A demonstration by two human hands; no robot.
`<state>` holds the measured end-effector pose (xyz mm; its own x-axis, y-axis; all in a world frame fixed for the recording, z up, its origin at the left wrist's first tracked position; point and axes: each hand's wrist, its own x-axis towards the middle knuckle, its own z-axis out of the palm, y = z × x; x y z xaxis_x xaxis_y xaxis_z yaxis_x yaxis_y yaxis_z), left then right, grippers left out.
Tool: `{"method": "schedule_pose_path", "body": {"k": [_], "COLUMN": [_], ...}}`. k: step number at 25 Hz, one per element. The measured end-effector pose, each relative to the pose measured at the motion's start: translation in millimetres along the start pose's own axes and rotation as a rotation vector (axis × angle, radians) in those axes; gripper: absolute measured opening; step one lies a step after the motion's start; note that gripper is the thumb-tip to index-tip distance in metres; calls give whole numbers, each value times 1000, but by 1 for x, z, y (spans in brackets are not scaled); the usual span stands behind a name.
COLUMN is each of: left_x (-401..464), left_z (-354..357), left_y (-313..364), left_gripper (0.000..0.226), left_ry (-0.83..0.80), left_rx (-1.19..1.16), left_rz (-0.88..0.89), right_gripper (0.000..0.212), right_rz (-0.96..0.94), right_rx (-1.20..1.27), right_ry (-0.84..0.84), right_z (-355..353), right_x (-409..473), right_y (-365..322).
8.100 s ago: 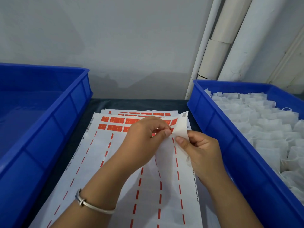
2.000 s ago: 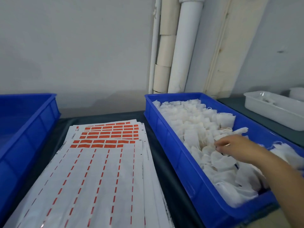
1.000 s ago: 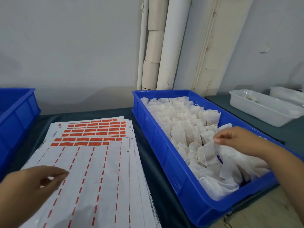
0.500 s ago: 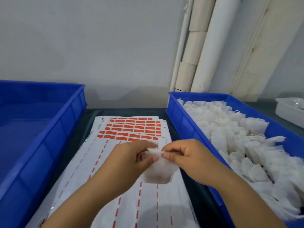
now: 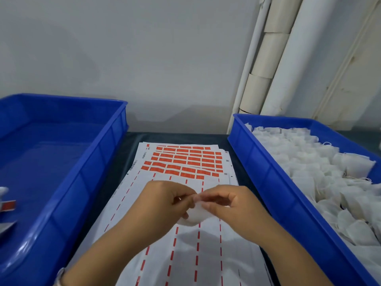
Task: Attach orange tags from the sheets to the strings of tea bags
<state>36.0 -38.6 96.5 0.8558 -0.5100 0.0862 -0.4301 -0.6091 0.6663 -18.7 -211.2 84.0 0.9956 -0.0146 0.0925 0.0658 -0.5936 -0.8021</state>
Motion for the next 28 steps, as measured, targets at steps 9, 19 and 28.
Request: {"method": "schedule_pose_path", "body": {"k": [9,19,28], "left_x": [12,14,25], "left_z": [-11,-9,-13], "left_y": [-3,-15,-33], "left_gripper": [22,3,13], "left_ry": [147,487,546], "left_rx": [286,215,-33], "left_rz": [145,162,52], "right_gripper": [14,21,8], "right_rz": [162,219,359], "right_rx": [278,350,530], "right_ry": [81,26,-189], "right_z": [39,42,29], "right_x": [20,12,-4], "right_y": [3,15,28]}}
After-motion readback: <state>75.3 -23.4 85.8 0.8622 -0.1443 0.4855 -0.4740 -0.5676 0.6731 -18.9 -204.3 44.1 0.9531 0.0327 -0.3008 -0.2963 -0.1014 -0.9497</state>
